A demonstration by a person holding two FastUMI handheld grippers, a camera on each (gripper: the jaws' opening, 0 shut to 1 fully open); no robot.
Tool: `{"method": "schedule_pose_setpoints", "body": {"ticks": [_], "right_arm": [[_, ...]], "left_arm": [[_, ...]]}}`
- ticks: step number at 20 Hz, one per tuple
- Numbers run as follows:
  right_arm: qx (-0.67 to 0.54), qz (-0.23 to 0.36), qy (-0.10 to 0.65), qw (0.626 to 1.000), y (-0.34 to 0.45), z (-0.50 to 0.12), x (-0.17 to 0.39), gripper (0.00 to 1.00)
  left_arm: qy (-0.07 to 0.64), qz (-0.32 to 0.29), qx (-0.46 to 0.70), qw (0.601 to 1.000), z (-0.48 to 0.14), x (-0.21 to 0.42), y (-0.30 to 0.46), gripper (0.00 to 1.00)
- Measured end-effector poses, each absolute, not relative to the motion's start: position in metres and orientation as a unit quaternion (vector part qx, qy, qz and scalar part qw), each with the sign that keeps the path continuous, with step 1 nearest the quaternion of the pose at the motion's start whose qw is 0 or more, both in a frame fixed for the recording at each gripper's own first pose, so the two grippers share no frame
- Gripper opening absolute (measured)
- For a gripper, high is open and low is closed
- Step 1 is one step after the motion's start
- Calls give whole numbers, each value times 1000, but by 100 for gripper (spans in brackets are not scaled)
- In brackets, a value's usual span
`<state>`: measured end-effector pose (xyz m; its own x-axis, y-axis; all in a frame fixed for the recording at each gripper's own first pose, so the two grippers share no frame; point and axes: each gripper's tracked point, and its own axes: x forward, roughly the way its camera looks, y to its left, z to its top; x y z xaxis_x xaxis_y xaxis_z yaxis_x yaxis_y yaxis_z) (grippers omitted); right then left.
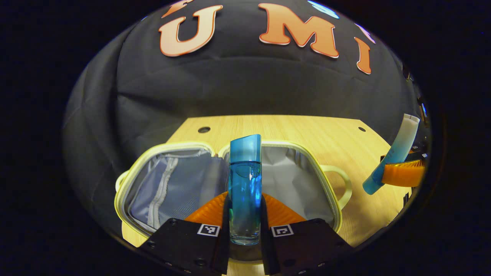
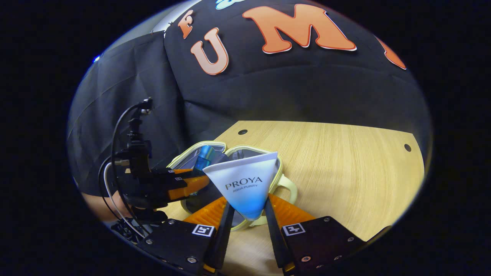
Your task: First open the suitcase, pack the skin care products into it, and then close the suitcase.
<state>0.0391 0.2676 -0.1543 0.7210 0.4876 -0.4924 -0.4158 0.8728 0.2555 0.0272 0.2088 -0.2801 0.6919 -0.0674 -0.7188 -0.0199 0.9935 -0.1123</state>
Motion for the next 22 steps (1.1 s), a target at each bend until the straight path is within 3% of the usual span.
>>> {"method": "schedule_pose_setpoints", "body": {"ticks": [6,13,19,22], "right_arm": [[88,234,303,919,296,-169,47,51],[104,221,332,911,307,-185,54,50],[110,223,360,899,317,-197,61,50],[113,225,374,893,322,-203,61,51]], "left_arm": [[478,-24,-69,876,-331,26,207,34],[530,-39,-58,845,-359,30,196,34],[520,-48,-76,849,-349,28,195,44],[487,-35,-97,867,-327,33,208,43]]}}
